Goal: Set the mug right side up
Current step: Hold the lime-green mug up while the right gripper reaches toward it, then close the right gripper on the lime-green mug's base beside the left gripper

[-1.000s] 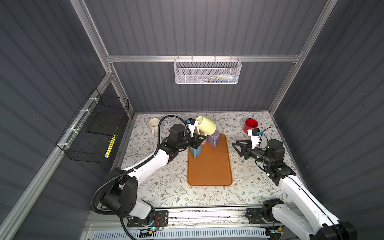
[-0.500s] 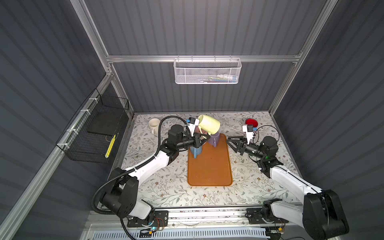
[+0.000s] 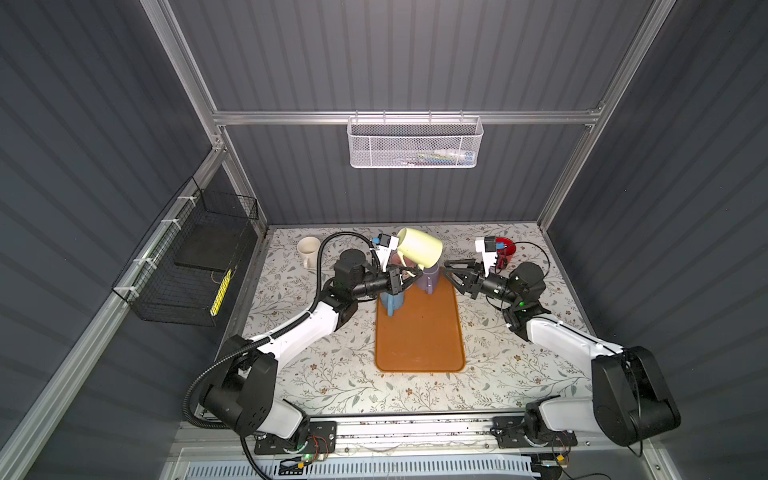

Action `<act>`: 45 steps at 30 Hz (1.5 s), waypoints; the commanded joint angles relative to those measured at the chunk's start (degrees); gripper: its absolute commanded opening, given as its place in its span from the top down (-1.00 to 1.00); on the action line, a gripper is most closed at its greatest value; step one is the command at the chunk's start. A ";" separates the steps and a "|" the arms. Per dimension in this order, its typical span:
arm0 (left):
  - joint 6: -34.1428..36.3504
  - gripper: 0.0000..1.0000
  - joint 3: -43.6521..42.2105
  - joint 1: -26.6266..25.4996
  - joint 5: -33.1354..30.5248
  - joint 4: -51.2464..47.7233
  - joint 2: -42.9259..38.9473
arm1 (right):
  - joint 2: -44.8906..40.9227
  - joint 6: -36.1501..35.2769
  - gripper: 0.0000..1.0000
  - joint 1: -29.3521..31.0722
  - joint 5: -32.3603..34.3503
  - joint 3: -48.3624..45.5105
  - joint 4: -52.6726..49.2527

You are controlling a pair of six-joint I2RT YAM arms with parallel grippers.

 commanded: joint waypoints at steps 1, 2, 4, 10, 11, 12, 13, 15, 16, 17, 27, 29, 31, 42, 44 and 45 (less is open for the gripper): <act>0.04 1.00 1.77 0.08 2.00 5.21 -0.78 | 1.14 1.47 -0.01 1.01 -0.77 2.81 5.05; -0.36 1.00 1.63 0.12 2.04 5.68 -0.70 | 1.59 1.82 -0.02 1.32 -0.89 3.26 5.59; -0.77 1.00 1.79 0.08 2.41 6.34 -0.32 | 2.10 2.02 -0.02 1.76 -1.21 3.85 6.00; -0.94 1.00 2.10 0.08 3.25 6.28 -0.11 | 3.80 1.87 -0.02 1.96 -0.51 4.48 6.97; -0.84 1.00 2.32 0.08 3.35 6.05 -0.11 | 4.23 1.99 -0.02 1.96 -0.35 4.45 7.31; -0.88 1.00 2.41 0.08 3.45 6.06 -0.14 | 4.65 2.30 -0.02 1.96 -0.36 4.50 7.94; -0.85 1.00 2.55 0.08 3.53 6.03 -0.25 | 5.24 3.12 -0.02 1.95 -0.55 4.66 9.03; -0.75 1.00 2.66 0.08 3.64 5.83 -0.29 | 6.36 4.96 -0.02 1.99 -1.09 5.25 11.41; -0.71 1.00 2.59 0.08 3.69 5.89 -0.14 | 6.93 5.87 -0.02 2.11 -1.46 5.72 12.46; -0.74 1.00 2.50 0.08 3.84 5.78 -0.12 | 7.37 6.51 -0.02 2.20 -1.70 6.03 13.45; -1.75 1.00 2.62 0.08 4.32 7.58 0.53 | 11.29 13.54 -0.03 3.37 -3.18 8.38 22.76; -1.92 1.00 2.52 0.08 4.27 8.15 0.67 | 12.53 15.47 -0.02 3.37 -3.36 8.35 26.19; -2.35 1.00 2.41 0.08 4.32 9.07 0.90 | 13.98 17.77 -0.01 3.28 -3.65 8.47 29.54; -4.33 1.00 1.92 -0.01 3.70 12.96 2.13 | 15.48 18.87 0.08 5.08 -2.96 11.23 30.55; -4.97 1.00 1.91 -0.01 3.67 13.94 2.45 | 15.80 18.83 0.11 5.46 -2.70 11.67 30.61; -5.06 1.00 1.97 -0.01 3.71 14.17 2.44 | 15.97 18.94 0.13 5.61 -2.40 11.88 30.60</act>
